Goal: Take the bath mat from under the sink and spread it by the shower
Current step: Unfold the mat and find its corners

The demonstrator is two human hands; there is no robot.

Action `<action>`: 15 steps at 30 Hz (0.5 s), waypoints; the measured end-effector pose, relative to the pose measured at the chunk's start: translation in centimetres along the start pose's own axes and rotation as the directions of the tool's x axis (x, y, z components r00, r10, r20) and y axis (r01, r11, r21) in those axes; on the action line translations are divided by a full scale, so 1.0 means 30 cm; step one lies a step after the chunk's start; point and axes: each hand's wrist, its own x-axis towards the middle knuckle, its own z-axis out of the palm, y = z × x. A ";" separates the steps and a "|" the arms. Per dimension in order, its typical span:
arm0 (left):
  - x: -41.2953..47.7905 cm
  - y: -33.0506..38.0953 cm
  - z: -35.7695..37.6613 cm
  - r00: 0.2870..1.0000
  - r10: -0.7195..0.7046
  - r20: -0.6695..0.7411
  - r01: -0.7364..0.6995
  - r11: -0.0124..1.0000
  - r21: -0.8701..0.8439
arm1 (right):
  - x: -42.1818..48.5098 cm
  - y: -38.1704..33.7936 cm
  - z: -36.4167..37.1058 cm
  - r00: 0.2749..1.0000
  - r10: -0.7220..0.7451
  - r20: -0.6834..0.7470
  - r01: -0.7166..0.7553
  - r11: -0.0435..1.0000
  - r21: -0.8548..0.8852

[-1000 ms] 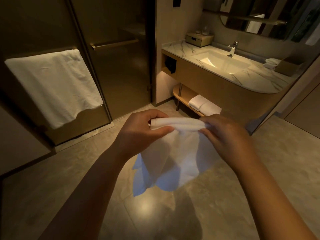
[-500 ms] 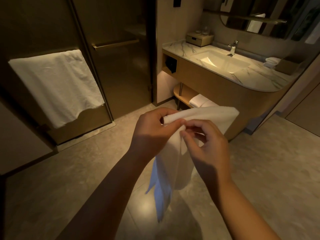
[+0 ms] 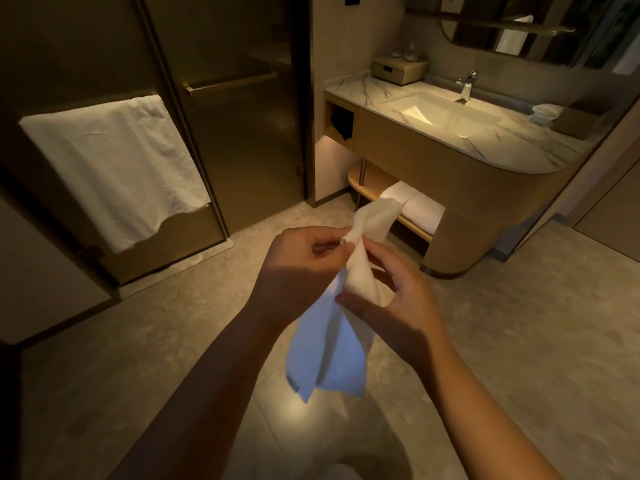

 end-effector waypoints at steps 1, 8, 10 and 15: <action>-0.002 -0.002 0.001 1.000 0.001 -0.009 -0.001 1.000 -0.005 | 0.002 -0.001 0.000 1.000 0.015 0.009 -0.015 1.000 -0.018; -0.015 -0.027 0.029 0.995 0.034 -0.089 -0.042 0.995 -0.085 | 0.002 0.028 0.009 0.997 -0.062 -0.044 0.055 0.990 -0.129; -0.016 -0.035 0.037 0.994 0.030 -0.103 -0.042 0.993 -0.110 | 0.000 0.035 0.005 0.997 -0.070 -0.041 0.064 0.988 -0.143; -0.018 -0.054 0.057 0.986 0.023 -0.163 -0.044 0.991 -0.126 | 0.003 0.048 -0.005 0.996 -0.076 -0.051 0.071 0.993 -0.099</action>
